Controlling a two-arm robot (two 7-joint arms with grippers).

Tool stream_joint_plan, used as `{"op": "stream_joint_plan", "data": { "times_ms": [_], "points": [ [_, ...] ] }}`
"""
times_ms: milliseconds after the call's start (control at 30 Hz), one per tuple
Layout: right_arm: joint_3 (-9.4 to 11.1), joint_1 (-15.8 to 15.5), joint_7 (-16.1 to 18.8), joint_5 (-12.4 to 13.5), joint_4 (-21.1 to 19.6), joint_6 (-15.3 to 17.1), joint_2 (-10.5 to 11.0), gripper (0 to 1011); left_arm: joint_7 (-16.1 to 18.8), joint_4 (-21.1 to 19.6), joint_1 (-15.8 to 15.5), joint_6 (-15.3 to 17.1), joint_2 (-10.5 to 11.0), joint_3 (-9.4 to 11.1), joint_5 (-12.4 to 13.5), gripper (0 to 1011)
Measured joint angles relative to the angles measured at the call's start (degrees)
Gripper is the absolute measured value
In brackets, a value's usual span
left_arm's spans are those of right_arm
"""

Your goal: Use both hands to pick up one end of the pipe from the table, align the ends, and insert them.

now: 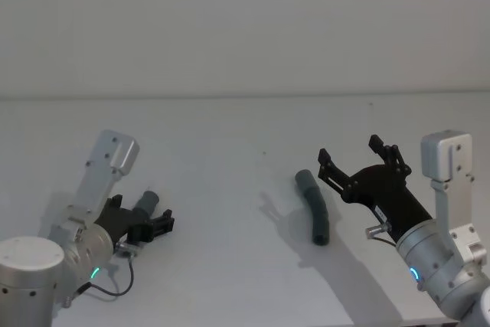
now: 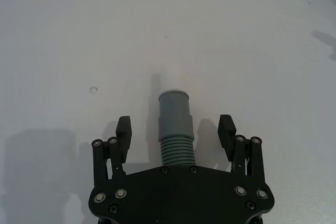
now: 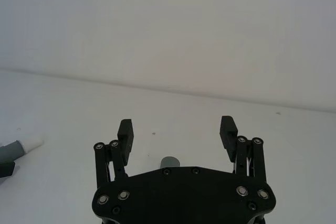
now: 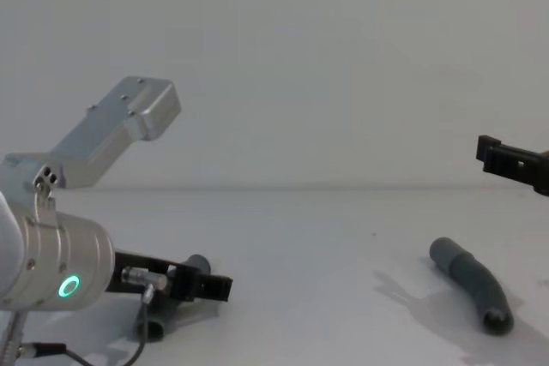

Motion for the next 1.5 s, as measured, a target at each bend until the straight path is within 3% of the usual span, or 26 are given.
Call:
{"op": "stream_joint_plan", "data": {
  "times_ms": [200, 600, 733, 1000, 1500],
  "points": [
    [0.0, 0.0, 0.0, 0.0, 0.0, 0.0, 0.0, 1002, -0.1, 0.4, 0.0, 0.2, -0.4, -0.1, 0.2, 904],
    [0.0, 0.0, 0.0, 0.0, 0.0, 0.0, 0.0, 1002, -0.2, 0.7, 0.2, 0.3, -1.0, -0.3, 0.7, 507],
    [0.0, 0.0, 0.0, 0.0, 0.0, 0.0, 0.0, 1002, -0.3, 0.7, 0.3, 0.3, -1.1, -0.3, 0.8, 430],
    [0.0, 0.0, 0.0, 0.0, 0.0, 0.0, 0.0, 1002, -0.5, 0.8, 0.5, -0.1, -1.3, -0.5, 1.2, 367],
    [0.0, 0.0, 0.0, 0.0, 0.0, 0.0, 0.0, 1002, -1.0, 0.6, 1.2, -1.1, -1.3, -1.1, 1.8, 344]
  ]
}}
